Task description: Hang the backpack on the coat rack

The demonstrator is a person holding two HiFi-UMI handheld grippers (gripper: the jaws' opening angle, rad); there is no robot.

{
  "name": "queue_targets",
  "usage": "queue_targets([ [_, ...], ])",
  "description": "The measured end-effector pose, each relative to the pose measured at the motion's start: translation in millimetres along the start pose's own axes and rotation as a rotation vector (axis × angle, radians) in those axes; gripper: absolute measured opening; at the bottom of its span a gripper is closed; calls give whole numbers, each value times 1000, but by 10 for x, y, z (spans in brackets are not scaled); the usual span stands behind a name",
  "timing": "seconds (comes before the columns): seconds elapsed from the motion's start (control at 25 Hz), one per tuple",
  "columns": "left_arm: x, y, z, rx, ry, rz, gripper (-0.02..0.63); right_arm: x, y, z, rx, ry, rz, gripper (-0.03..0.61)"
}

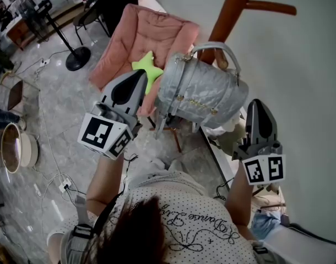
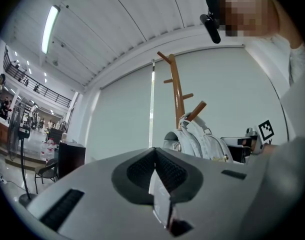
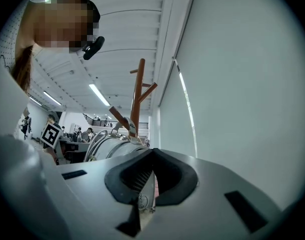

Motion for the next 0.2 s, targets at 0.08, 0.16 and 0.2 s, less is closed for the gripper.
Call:
queue_targets([
  [0.08,-11,-7,-4,1,-1,0,5,-13,-4,-3,1,-1,0,11],
  [0.16,-21,-12,-4,0,-1,1,3,-23,-8,-2,1,-2,0,11],
  [0.2,-25,-14,-4,-1,-2,1,3,-25,-10,-2,1,-2,1,11],
])
Point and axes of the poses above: the fingertips, and each gripper's own axes: y backward along the fingers, z to its left, x out of its underside, the point moved 4 cm from there along y, backward along the fingers, and after that the axes turned 11 degrees about -z, right-handed, at the moved point
